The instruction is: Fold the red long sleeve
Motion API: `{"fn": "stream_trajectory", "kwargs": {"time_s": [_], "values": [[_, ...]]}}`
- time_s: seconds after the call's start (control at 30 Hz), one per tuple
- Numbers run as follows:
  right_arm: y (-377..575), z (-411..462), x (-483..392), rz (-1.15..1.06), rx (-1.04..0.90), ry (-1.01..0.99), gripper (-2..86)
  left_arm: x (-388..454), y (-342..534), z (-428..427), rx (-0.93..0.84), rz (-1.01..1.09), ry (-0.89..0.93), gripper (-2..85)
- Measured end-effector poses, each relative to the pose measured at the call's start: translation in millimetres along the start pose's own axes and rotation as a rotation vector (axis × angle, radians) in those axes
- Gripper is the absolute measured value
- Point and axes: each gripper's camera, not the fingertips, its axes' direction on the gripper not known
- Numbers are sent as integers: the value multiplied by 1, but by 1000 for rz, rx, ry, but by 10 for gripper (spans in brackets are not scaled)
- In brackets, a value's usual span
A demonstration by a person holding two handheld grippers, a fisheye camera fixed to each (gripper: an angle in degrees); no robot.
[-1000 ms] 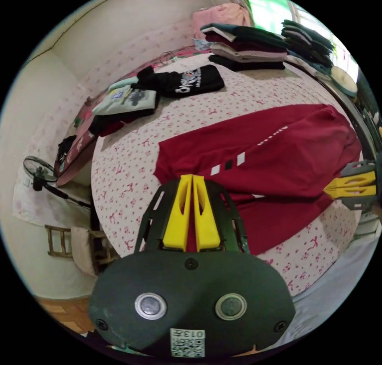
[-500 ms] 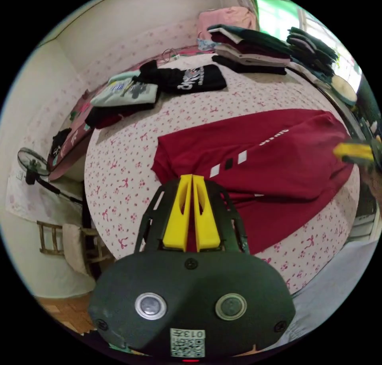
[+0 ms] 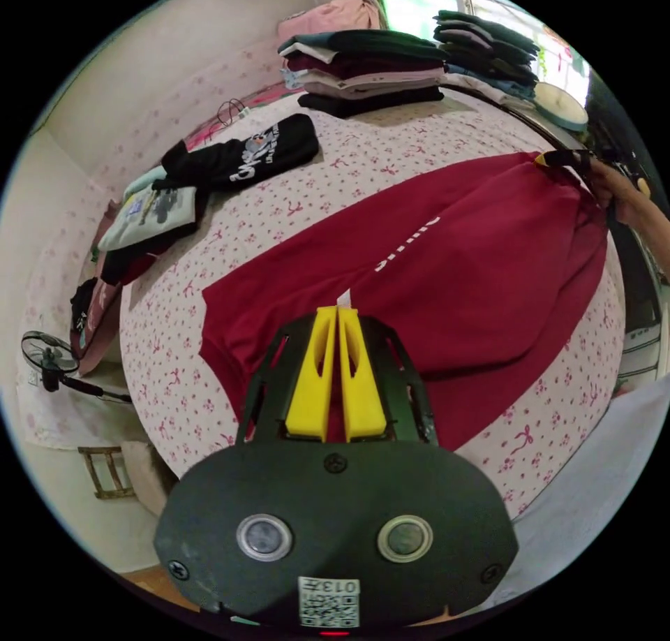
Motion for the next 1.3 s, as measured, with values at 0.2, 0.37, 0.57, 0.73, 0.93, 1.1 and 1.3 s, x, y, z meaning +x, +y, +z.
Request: {"fn": "stream_trajectory", "kwargs": {"time_s": [0.2,0.37,0.57,0.73,0.93,1.1,1.3], "values": [[40,-39,-31,-144,112,225,2,34,10,-35,95,89,55,-3],[61,-15,-37,-203,67,348,2,83,8,-19,21,207,46,-3],[52,-36,-37,-161,108,252,2,79,13,-33,51,203,55,-3],[66,-45,-72,-280,243,247,2,89,19,-33,30,189,9,-3],[50,-8,-71,-339,75,201,2,78,12,-26,-7,137,65,-1],[36,-28,-83,-387,142,197,6,40,22,-38,-10,-30,129,8],[5,-40,-114,-468,190,6,43,-38,86,-51,-16,-363,18,84]]}}
